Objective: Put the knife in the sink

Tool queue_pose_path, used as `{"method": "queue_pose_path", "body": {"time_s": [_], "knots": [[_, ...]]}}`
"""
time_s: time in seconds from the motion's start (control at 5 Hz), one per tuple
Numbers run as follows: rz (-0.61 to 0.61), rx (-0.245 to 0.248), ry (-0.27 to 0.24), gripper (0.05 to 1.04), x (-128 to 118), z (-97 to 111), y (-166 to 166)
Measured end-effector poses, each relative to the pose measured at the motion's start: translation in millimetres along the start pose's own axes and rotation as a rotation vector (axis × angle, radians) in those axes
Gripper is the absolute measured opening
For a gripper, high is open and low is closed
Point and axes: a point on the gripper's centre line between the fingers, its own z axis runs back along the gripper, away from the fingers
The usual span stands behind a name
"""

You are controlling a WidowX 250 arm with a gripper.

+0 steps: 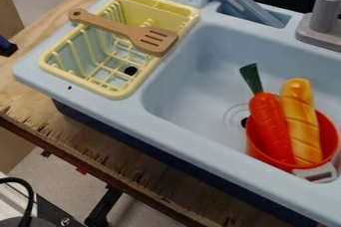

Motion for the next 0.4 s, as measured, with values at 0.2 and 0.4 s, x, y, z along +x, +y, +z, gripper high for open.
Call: {"method": "queue_pose_path", "body": {"time_s": [0.2, 0.4], "knots": [[0.005, 0.011, 0.034, 0.977, -4, -11, -1], [0.082, -0.034, 0.04, 0.977, -5, -26, -19]]}}
